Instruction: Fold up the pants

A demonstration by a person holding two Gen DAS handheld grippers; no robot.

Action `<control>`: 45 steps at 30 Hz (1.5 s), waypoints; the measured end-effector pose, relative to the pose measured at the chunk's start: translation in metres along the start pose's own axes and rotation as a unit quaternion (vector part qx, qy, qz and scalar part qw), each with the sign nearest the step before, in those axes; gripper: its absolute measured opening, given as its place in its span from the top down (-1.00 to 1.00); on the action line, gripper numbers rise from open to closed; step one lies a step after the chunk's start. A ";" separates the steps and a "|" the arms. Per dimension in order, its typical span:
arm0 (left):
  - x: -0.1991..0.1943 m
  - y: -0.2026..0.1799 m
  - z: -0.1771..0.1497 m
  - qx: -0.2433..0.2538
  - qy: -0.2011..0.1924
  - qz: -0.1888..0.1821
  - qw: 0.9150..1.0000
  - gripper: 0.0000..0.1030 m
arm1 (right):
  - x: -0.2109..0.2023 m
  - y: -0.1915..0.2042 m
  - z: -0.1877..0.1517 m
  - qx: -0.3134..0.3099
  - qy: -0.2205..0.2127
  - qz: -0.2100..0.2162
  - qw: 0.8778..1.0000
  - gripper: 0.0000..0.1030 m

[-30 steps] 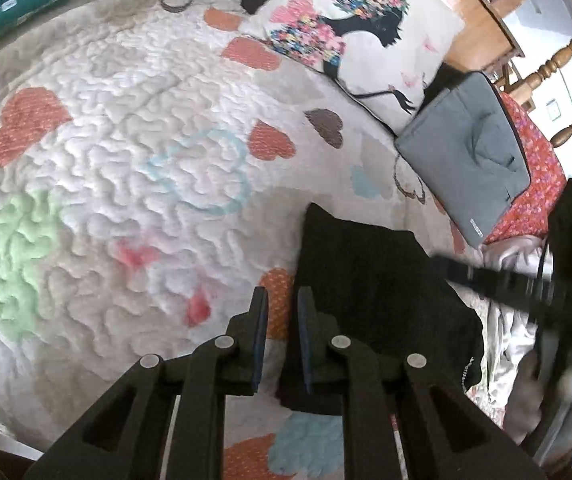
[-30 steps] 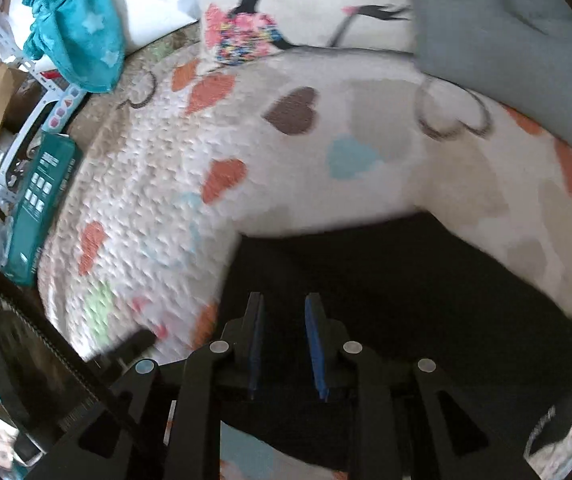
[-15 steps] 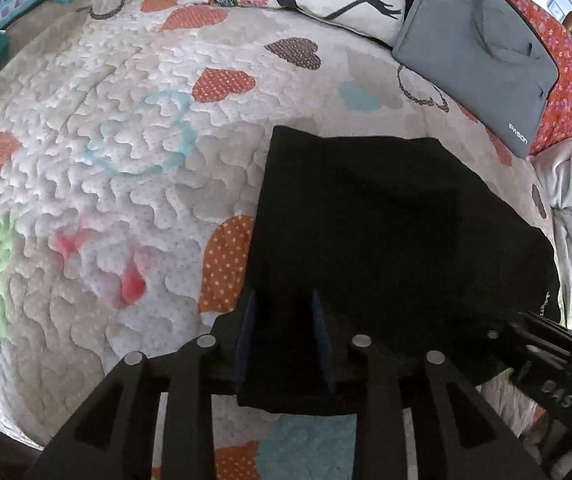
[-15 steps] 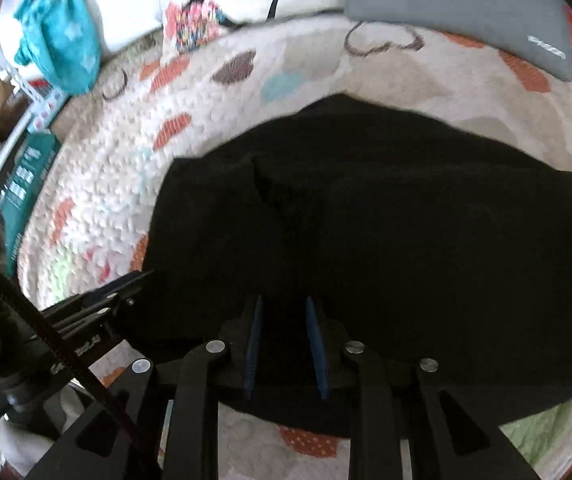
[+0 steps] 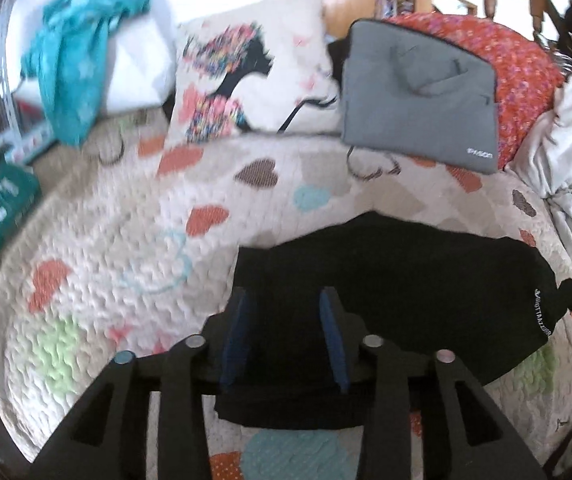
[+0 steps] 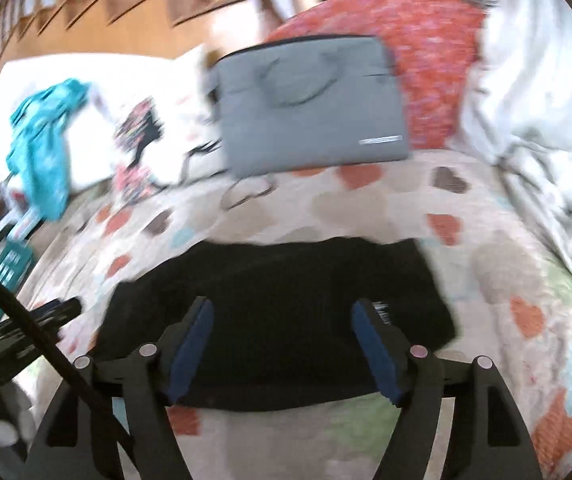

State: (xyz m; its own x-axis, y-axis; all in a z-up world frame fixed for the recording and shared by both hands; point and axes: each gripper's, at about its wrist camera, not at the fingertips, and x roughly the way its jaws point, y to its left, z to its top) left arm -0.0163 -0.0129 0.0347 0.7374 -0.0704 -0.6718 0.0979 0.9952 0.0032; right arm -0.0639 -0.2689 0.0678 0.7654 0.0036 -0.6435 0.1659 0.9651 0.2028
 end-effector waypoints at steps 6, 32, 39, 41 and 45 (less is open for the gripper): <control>-0.002 -0.017 0.000 0.019 -0.004 -0.011 1.000 0.17 | 0.011 -0.044 -0.005 0.053 0.043 -0.013 0.998 -0.49; 0.139 -0.291 0.067 0.240 0.206 -0.285 0.905 0.03 | 0.055 -0.141 -0.027 0.213 0.090 0.050 0.972 -0.49; 0.172 -0.343 0.034 0.327 0.262 -0.272 0.866 -0.04 | 0.063 -0.141 -0.028 0.213 0.073 0.062 0.972 -0.50; 0.170 -0.350 0.030 0.344 0.256 -0.263 0.865 -0.02 | 0.064 -0.139 -0.027 0.210 0.069 0.065 0.973 -0.49; 0.154 -0.352 0.027 0.362 0.244 -0.266 0.859 0.76 | 0.068 -0.133 -0.024 0.199 0.069 0.082 0.974 -0.38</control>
State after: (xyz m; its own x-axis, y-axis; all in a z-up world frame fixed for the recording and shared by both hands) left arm 0.0812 -0.3759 -0.0500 0.1079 -0.2891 -0.9512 0.8553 0.5147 -0.0594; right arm -0.0486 -0.3908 -0.0204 0.7159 0.2097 -0.6659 0.2976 0.7711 0.5628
